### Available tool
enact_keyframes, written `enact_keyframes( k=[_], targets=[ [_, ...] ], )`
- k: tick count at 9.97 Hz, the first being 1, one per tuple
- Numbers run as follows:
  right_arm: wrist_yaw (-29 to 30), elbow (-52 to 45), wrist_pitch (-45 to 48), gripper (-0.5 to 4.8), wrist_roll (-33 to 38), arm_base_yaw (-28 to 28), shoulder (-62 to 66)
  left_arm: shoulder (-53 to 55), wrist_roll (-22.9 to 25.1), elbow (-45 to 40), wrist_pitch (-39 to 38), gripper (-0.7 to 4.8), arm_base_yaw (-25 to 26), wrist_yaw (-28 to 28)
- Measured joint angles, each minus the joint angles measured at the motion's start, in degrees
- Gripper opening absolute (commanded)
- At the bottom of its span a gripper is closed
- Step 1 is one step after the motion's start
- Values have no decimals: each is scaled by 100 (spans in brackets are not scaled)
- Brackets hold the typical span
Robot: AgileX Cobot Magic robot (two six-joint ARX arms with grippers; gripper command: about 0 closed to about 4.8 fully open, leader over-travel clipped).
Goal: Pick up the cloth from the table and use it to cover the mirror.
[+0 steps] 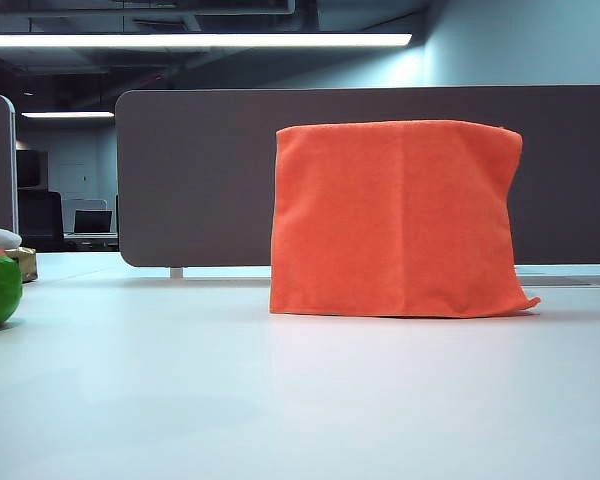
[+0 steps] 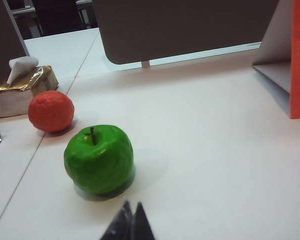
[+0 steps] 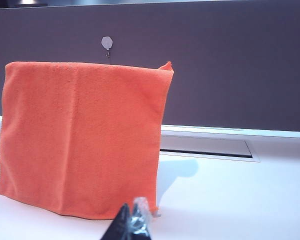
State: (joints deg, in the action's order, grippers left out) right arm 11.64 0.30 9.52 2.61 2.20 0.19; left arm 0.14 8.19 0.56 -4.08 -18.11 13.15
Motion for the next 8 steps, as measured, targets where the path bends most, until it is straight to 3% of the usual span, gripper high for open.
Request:
enact_keyframes(
  k=[4, 5, 6, 7, 8],
  targets=[
    [50, 0, -2, -5, 13, 0, 0, 0, 4, 0, 219, -5, 251, -144],
    [125, 0, -2, -4, 15, 0, 0, 0, -9, 0, 313, -6, 1003, -776],
    [142, 0, -2, -5, 15, 0, 0, 0, -46, 0, 326, -5, 1300, -1062],
    [146, 0, -7, -5, 15, 0, 0, 0, -354, 0, 328, -5, 2697, -2535],
    [144, 0, -46, -5, 15, 0, 0, 0, -483, 0, 328, -5, 2863, -2616]
  ],
)
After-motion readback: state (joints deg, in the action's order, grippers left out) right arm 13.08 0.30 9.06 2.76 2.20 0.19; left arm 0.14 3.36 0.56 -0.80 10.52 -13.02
